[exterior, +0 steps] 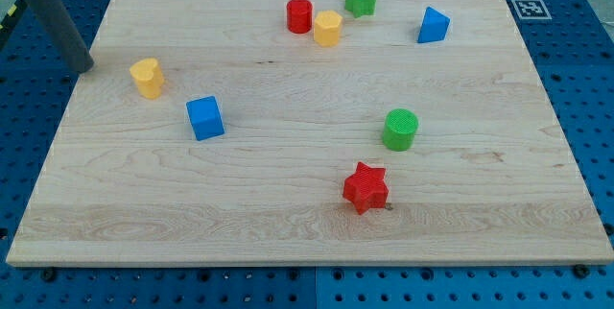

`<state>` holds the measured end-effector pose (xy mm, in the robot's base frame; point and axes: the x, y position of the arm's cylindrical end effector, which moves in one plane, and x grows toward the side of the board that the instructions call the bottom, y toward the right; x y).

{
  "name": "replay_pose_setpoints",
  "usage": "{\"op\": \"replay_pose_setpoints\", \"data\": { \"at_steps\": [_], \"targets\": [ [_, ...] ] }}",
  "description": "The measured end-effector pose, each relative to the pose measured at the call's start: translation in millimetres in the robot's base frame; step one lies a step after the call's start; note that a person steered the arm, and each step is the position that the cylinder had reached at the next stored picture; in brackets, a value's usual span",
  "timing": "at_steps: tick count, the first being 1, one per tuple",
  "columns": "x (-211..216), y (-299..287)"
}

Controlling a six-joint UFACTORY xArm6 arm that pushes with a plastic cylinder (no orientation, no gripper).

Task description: Slide yellow heart to the blue cube

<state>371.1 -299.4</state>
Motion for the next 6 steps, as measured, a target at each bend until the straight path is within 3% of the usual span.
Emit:
{"op": "replay_pose_setpoints", "data": {
  "at_steps": [2,6],
  "targets": [
    [7.4,89.3],
    [61.5,98.7]
  ]
}}
